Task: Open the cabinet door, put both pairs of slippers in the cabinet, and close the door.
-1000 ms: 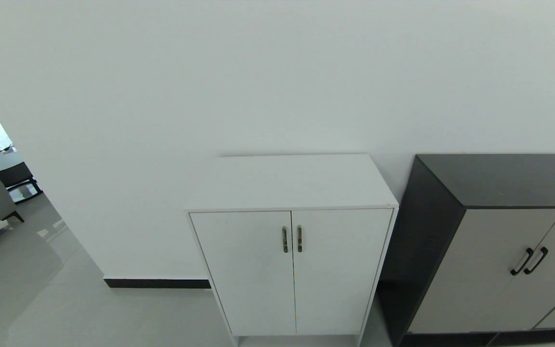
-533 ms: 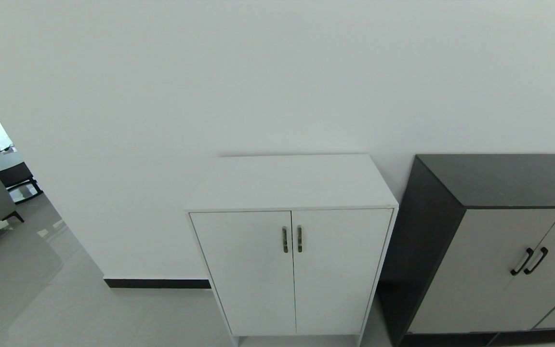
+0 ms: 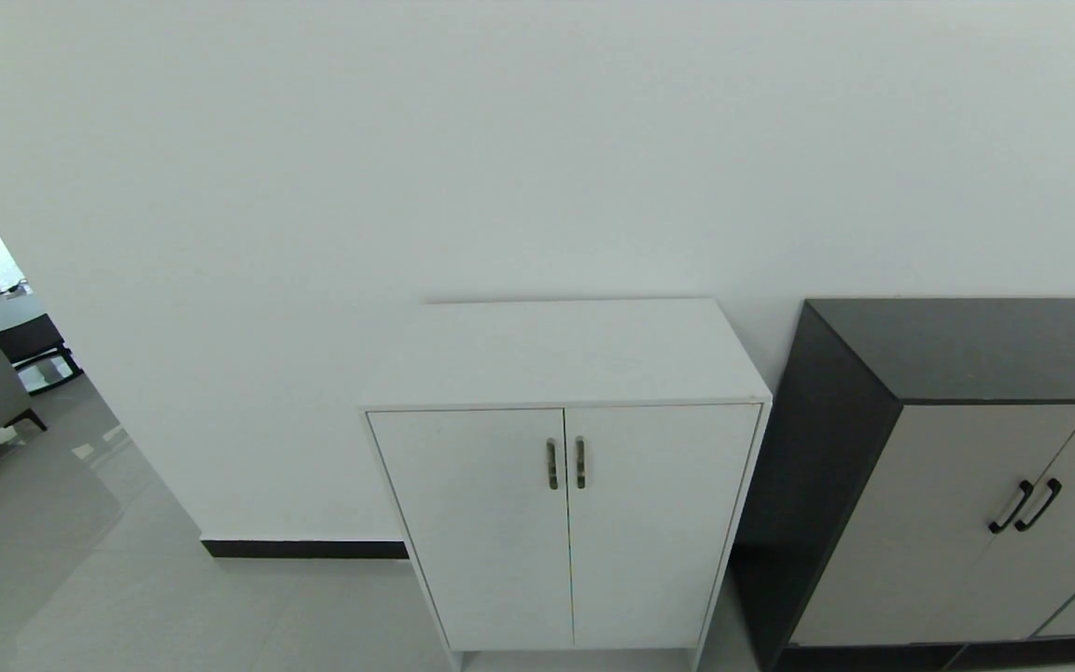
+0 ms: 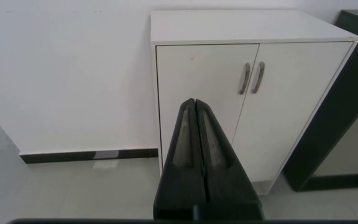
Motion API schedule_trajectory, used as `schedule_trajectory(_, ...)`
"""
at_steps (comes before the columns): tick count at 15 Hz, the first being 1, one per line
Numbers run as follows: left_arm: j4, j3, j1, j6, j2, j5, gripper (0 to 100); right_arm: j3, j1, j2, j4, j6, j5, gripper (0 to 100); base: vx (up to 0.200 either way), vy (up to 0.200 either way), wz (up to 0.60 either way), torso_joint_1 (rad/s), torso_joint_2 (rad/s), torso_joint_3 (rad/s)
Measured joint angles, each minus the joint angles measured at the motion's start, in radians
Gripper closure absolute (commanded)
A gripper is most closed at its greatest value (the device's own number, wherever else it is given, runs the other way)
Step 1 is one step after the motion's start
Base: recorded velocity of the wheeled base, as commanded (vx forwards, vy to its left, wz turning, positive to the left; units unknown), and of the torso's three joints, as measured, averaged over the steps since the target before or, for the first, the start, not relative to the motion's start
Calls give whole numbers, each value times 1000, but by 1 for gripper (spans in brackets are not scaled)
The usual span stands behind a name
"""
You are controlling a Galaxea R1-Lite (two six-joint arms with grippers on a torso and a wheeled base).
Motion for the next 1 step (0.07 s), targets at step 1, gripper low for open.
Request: schedule_trajectory(1,0,0,0,0,0,0,100,0,0,0,0,0,0,100,0,0,0,0,0,0)
